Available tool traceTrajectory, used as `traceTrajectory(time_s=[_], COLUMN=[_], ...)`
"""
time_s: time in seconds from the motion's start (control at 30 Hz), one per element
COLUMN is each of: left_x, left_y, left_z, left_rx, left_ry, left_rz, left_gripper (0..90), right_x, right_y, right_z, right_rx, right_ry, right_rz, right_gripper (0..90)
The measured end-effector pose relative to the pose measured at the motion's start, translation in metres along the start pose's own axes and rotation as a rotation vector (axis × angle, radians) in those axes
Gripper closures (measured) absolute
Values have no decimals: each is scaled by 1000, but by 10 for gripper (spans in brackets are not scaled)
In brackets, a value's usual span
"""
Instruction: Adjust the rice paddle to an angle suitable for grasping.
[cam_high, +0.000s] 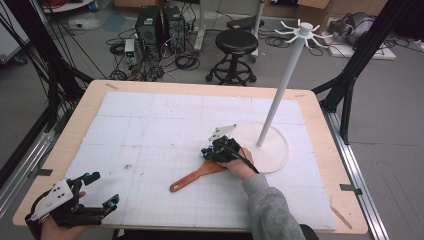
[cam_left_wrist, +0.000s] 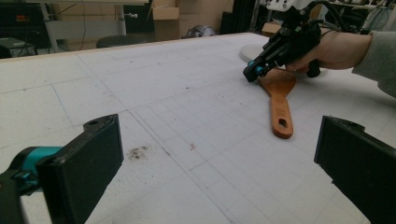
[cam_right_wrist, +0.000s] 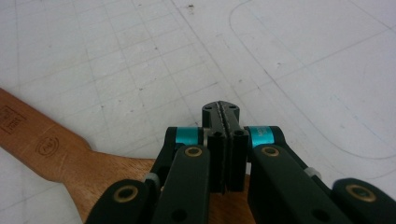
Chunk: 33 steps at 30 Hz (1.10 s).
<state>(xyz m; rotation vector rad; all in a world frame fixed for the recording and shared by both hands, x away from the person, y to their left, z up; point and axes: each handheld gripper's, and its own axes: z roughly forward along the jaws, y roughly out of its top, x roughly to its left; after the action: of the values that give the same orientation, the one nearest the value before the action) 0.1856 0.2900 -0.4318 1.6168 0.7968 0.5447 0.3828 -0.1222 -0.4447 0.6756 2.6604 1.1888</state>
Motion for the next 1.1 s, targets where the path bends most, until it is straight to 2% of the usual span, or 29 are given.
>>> traceTrajectory(time_s=[0.23, 0.47, 0.87, 1.1], left_x=[0, 0, -1, 0], left_y=[0, 0, 0, 1], left_z=[0, -2, -1, 4], left_rx=[2, -1, -1, 2], left_ry=[1, 2, -1, -19], left_rz=[0, 0, 1, 4], left_gripper=[17, 18, 17, 17], right_x=[0, 1, 3, 5], right_y=[1, 1, -2, -6], right_z=[1, 0, -6, -12], right_rx=[3, 12, 52, 52], right_ry=[-20, -33, -28, -23], right_rz=[-29, -35, -1, 16], right_gripper=[895, 895, 897, 897])
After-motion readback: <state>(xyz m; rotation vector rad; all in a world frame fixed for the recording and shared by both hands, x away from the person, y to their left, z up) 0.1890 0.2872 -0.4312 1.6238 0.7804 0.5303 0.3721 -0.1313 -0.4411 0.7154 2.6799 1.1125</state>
